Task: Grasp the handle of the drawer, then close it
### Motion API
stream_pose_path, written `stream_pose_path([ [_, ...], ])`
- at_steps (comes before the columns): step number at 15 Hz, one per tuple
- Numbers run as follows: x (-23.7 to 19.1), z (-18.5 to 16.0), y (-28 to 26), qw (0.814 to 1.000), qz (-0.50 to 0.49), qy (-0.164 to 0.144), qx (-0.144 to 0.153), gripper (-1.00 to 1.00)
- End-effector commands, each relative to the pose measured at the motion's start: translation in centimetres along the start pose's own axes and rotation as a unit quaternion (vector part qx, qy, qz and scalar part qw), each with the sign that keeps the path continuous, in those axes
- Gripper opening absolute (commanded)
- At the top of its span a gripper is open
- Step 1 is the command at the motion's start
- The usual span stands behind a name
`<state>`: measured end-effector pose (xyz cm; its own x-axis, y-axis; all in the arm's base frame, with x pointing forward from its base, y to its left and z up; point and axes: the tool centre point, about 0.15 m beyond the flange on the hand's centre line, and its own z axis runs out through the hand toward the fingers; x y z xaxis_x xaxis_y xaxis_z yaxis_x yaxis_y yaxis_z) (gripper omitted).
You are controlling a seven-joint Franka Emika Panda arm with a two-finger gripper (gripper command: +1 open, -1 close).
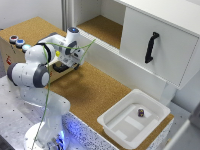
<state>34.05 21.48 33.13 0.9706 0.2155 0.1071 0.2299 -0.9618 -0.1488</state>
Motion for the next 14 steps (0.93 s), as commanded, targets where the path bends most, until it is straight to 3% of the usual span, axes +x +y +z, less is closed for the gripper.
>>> stream_pose_path([
  [1, 3.3, 3.2, -5.8, 0.998, -0.039, -0.039, 0.000, -1.00],
  [4, 4.3, 3.3, -8.7, 0.998, -0.038, -0.040, 0.034, -1.00],
  [9, 5.1, 2.0, -12.4, 0.997, -0.064, -0.023, 0.036, -1.00],
  [10, 5.1, 1.9, -13.1, 0.996, -0.072, -0.027, 0.039, 1.00],
  [14, 4.4, -0.4, -11.9, 0.998, -0.054, 0.007, 0.023, 1.00],
])
